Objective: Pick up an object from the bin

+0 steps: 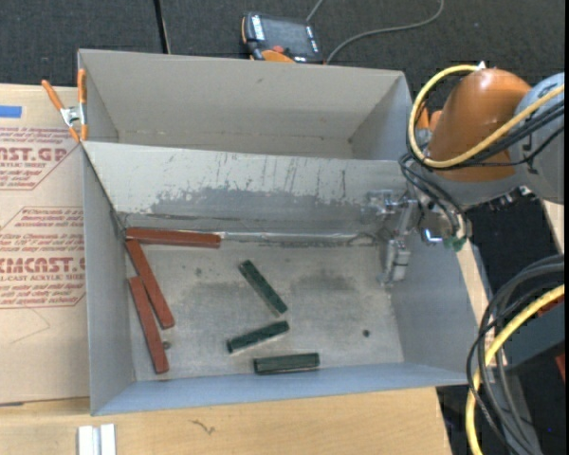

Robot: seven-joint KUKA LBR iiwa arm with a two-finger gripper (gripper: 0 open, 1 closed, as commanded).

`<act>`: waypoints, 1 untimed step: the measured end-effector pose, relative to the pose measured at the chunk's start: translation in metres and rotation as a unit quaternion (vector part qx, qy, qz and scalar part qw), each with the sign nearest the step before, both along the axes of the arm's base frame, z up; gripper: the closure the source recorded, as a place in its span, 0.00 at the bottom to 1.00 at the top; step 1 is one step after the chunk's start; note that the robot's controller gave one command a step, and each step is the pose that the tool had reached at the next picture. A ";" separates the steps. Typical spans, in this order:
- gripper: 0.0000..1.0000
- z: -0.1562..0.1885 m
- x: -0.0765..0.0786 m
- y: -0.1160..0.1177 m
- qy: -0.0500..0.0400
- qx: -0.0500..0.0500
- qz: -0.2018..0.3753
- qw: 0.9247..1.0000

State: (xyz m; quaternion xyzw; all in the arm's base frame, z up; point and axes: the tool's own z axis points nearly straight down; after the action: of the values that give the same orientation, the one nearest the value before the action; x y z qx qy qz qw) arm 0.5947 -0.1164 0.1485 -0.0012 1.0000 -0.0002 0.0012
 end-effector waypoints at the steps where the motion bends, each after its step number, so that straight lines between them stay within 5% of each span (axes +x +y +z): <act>1: 0.00 0.035 -0.052 0.083 0.001 0.002 -0.022 1.000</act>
Offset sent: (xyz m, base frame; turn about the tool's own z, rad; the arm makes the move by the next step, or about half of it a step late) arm -0.0517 0.0762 0.0338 0.0525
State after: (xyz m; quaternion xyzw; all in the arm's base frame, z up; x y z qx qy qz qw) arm 0.5423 -0.0337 0.1839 0.0210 0.9998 0.0020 0.0005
